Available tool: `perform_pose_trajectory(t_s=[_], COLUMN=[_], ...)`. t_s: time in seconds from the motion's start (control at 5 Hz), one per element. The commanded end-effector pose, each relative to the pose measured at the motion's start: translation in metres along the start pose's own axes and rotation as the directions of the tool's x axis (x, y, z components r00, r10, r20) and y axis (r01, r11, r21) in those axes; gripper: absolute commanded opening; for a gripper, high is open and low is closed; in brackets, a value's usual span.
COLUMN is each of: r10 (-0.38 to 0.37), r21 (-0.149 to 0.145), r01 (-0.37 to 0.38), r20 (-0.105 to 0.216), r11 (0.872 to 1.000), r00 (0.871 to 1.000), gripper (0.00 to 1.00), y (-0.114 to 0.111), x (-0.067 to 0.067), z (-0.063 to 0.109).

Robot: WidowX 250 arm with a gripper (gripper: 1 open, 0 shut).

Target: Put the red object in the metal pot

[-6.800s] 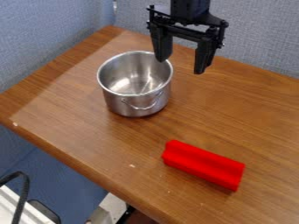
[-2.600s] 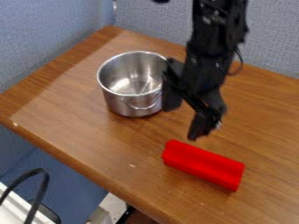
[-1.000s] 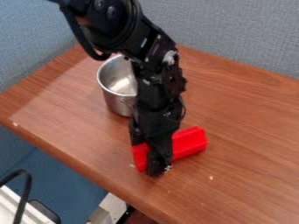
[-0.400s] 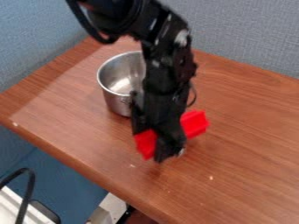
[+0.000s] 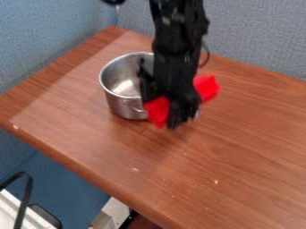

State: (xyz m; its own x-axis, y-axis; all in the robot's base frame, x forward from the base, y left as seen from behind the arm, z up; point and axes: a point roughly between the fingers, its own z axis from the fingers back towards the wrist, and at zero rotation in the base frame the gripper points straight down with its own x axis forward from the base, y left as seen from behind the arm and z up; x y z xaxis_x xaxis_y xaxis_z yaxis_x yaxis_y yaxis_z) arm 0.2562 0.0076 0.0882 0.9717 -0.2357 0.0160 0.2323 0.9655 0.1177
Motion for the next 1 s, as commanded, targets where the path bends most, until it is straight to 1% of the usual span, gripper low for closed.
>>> perform_pose_trajectory(t_s=[0.0, 0.2, 0.4, 0.6, 0.8], r10=[0.097, 0.199, 0.264, 0.188, 0.056], r21=[0.016, 0.008, 0.009, 0.003, 0.014], r01=[-0.1, -0.202, -0.269, -0.191, -0.058], r20=[0.107, 0.14, 0.162, 0.157, 0.144], r11=[0.995, 0.979, 0.963, 0.982, 0.998], r00=[0.99, 0.97, 0.951, 0.97, 0.988], gripper=[0.0, 0.0, 0.0, 0.0, 0.0], y=[0.028, 0.067, 0.106, 0.108, 0.103], x=[0.011, 0.022, 0.032, 0.04, 0.05], z=[0.045, 0.064, 0.074, 0.054, 0.031])
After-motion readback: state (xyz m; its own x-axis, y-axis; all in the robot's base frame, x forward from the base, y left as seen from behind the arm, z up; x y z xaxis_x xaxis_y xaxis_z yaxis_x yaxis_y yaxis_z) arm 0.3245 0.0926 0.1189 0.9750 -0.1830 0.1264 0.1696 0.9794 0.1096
